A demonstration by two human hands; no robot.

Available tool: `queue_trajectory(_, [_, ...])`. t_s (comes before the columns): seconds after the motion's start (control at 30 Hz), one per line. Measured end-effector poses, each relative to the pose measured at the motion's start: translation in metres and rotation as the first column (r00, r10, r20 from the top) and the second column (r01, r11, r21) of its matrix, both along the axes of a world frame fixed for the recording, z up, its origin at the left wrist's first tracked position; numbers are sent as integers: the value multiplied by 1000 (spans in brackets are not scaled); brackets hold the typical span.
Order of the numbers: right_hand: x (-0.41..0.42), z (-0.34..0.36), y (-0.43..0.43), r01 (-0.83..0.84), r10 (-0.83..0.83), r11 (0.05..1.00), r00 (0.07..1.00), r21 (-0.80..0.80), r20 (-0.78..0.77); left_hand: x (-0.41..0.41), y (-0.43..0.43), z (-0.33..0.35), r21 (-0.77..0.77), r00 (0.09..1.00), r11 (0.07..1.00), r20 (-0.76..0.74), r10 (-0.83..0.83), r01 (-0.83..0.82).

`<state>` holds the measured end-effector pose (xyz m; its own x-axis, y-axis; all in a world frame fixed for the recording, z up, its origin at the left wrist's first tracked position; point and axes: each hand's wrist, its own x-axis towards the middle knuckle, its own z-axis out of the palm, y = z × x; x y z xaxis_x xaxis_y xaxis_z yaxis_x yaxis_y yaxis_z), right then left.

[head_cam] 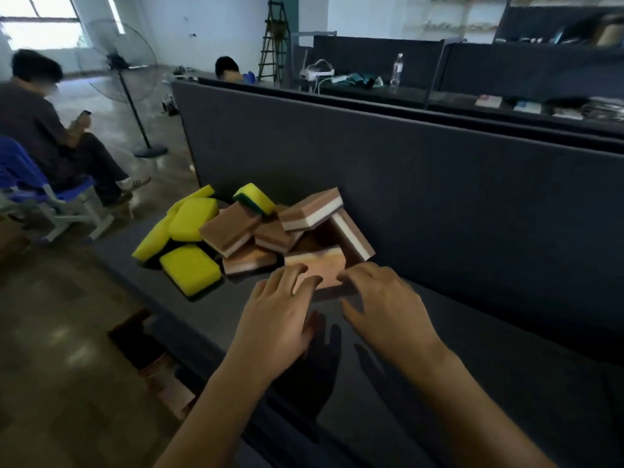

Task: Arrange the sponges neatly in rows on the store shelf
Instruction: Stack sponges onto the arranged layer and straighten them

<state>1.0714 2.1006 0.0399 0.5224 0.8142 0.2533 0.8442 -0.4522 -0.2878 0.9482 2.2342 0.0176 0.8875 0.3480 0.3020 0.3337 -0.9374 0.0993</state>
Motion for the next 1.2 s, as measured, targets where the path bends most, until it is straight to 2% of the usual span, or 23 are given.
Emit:
queue_trajectory(0.1, [13,0,6,93,-93,993,996,70,-7,28,16,1,33,997,998,32,-63,62])
queue_trajectory(0.23, [25,-2,22,246,-246,961,969,126,-13,57,37,-10,26,995,995,-18,-97,97])
queue_trajectory(0.37, [41,-4,44,325,-321,939,945,113,-57,64,53,-17,49,984,984,-75,-165,169])
queue_trajectory(0.57, [50,-20,82,412,-398,909,902,63,-168,56,72,-18,62,960,959,36,-278,276])
queue_trajectory(0.73, [30,-21,72,488,-462,869,860,83,-218,45,83,-7,-9,934,934,10,-358,358])
queue_trajectory(0.97, [-33,-17,-11,695,-668,699,719,172,-190,40,55,-1,-36,858,857,6,-514,513])
queue_trajectory(1.2, [-87,-18,-92,837,-826,520,544,173,-150,43,-19,7,-78,687,683,33,-726,726])
